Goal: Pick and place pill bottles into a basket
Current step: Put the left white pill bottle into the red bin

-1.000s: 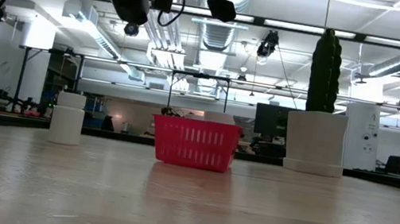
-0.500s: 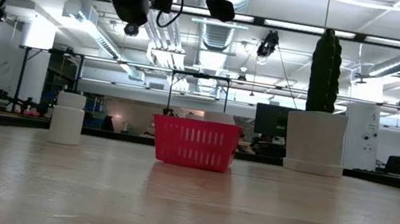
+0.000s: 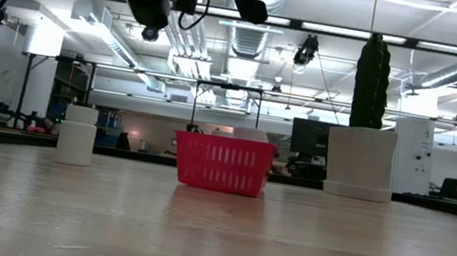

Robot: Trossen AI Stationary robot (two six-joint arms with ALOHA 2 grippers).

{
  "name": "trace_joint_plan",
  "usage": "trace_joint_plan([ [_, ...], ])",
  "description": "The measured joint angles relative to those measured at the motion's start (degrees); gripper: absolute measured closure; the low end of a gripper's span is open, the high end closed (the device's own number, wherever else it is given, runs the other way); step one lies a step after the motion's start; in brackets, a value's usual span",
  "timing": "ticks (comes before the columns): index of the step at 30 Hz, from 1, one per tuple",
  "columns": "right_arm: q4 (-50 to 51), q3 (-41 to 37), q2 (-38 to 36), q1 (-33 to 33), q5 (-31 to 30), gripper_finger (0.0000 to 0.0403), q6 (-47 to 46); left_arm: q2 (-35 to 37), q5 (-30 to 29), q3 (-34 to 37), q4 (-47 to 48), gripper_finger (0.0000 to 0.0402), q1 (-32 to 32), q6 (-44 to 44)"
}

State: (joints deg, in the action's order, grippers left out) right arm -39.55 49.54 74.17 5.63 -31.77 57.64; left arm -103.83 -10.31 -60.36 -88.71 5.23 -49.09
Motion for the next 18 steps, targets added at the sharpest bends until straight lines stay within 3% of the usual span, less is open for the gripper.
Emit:
trace_joint_plan([
  [18,0.51,-0.07,0.09,0.85,-2.42,0.0255,0.85,0.12,1.85,1.5,-0.92,0.0249,0.04,3.46],
])
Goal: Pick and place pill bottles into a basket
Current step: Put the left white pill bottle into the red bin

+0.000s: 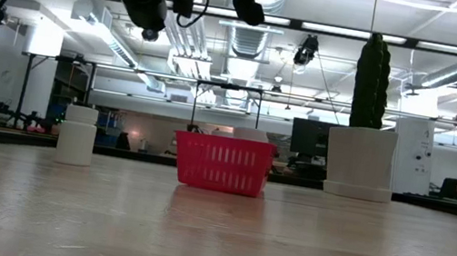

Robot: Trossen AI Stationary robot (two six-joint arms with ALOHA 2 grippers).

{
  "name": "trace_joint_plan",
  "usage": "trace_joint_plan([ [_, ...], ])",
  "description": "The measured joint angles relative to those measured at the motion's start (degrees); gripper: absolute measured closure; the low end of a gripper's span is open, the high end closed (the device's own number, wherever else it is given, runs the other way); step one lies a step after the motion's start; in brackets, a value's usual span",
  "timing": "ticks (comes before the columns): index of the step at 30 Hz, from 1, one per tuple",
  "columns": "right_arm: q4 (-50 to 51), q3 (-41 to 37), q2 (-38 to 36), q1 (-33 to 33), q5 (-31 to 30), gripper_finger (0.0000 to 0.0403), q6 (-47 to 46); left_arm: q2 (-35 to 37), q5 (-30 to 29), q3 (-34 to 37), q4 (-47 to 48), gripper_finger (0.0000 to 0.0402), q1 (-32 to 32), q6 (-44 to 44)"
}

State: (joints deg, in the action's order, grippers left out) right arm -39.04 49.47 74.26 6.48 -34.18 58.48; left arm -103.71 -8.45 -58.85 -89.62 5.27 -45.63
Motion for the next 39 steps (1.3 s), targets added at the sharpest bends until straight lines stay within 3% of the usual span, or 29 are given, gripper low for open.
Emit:
trace_joint_plan([
  [8,1.32,-0.12,-1.01,0.74,-1.17,0.0255,0.38,0.69,1.47,1.27,-0.12,0.0243,0.14,4.07],
  [17,0.74,0.12,-1.99,0.67,-5.2,0.0256,-0.88,0.58,6.71,1.59,0.24,0.0166,0.29,4.68],
  [23,4.33,0.07,-3.7,0.82,-5.11,0.0256,-2.77,1.62,17.3,2.7,0.01,0.0146,0.9,12.63],
  [28,14.15,0.12,-7.64,0.75,-5.61,0.0256,-9.3,6.57,24.64,8.02,-0.32,0.0146,0.77,22.21],
  [34,39.23,8.97,-10.3,0.58,-4.0,0.0256,-22.88,17.09,27.26,18.66,2.35,0.0146,0.68,28.51],
  [39,61.39,22.32,-6.1,-1.69,6.48,0.0256,-36.43,24.41,26.41,26.34,6.46,0.0146,0.68,29.9],
])
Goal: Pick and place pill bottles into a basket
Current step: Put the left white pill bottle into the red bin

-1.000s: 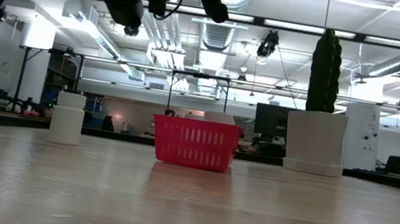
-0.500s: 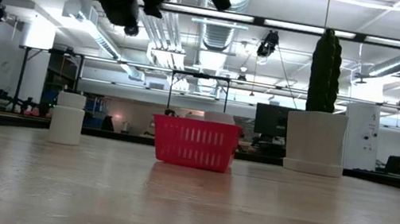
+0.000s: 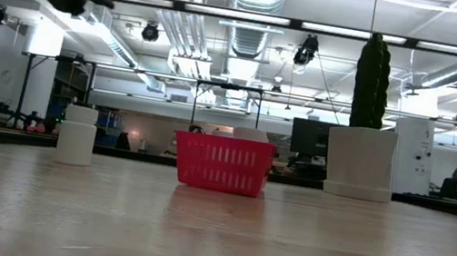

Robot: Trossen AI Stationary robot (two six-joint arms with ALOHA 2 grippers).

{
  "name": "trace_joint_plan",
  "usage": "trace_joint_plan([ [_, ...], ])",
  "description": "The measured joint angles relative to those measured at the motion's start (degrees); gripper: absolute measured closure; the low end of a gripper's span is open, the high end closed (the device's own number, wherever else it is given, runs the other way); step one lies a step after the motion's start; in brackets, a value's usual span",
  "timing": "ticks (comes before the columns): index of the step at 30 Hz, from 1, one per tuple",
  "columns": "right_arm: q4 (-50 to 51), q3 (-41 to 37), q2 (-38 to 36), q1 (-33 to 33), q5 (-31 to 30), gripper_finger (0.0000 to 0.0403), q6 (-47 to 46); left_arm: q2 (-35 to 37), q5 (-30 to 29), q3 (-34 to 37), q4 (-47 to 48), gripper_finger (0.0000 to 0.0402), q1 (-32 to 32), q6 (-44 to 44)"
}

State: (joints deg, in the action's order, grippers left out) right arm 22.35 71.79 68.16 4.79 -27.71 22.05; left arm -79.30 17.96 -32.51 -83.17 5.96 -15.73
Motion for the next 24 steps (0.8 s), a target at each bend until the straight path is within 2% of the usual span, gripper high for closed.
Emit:
trace_joint_plan([
  [4,14.23,9.78,6.73,-2.63,7.01,0.0256,-6.07,4.17,-0.53,4.23,1.04,0.0146,0.0,0.66],
  [10,28.73,22.38,17.51,-5.12,16.82,0.0256,-7.04,8.34,-0.51,8.98,1.77,0.0146,0.0,1.11],
  [19,40.73,36.77,30.8,-7.04,29.09,0.0256,-5.08,16.23,1.25,12.02,3.07,0.0146,0.04,1.51],
  [24,45.24,42.11,36.83,-7.36,29.55,0.0256,-3.67,20.38,1.61,14.26,3.17,0.0146,0.04,1.12],
])
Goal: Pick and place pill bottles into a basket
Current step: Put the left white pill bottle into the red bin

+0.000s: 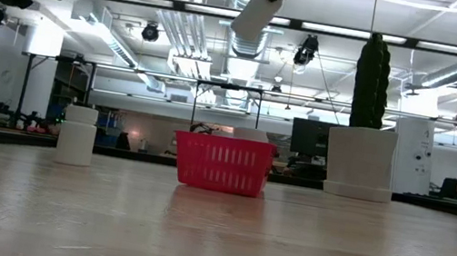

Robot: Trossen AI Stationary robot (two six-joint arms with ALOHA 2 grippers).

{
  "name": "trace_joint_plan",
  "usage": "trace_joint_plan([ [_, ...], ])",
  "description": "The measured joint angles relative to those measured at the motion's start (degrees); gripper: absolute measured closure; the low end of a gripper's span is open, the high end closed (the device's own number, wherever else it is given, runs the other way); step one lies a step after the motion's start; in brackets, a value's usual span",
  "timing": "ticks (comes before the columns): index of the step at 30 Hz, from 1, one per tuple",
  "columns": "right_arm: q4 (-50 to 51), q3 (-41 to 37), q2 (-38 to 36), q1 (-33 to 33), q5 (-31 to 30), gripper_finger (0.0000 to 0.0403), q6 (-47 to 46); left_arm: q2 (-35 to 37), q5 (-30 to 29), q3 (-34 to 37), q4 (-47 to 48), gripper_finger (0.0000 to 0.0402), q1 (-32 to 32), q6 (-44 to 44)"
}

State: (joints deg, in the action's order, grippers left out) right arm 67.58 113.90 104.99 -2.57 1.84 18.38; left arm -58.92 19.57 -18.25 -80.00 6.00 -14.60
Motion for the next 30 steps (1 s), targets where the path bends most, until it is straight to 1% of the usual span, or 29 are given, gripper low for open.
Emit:
trace_joint_plan([
  [2,-0.04,1.0,1.81,0.0,0.44,0.0256,0.43,1.43,0.91,0.49,0.0,0.0146,0.0,-0.17],
  [5,0.24,1.26,3.7,-0.16,3.65,0.0256,2.04,3.16,1.62,1.27,-0.11,0.0146,-0.06,-1.35],
  [7,0.18,1.22,4.63,-0.24,4.64,0.0256,2.65,4.29,2.04,1.91,0.06,0.0146,-0.04,-1.52],
  [14,0.06,1.07,8.56,-0.32,4.65,0.0256,4.14,7.71,2.99,2.91,-0.09,0.0146,-0.21,-1.6],
  [20,-0.42,0.84,11.22,-0.95,4.34,0.0256,4.76,8.07,3.99,3.16,0.01,0.0146,-0.31,-1.7],
  [30,-1.57,-0.74,11.5,-1.79,4.64,0.0256,4.89,8.09,4.05,3.16,-0.21,0.0146,-0.35,-1.71],
])
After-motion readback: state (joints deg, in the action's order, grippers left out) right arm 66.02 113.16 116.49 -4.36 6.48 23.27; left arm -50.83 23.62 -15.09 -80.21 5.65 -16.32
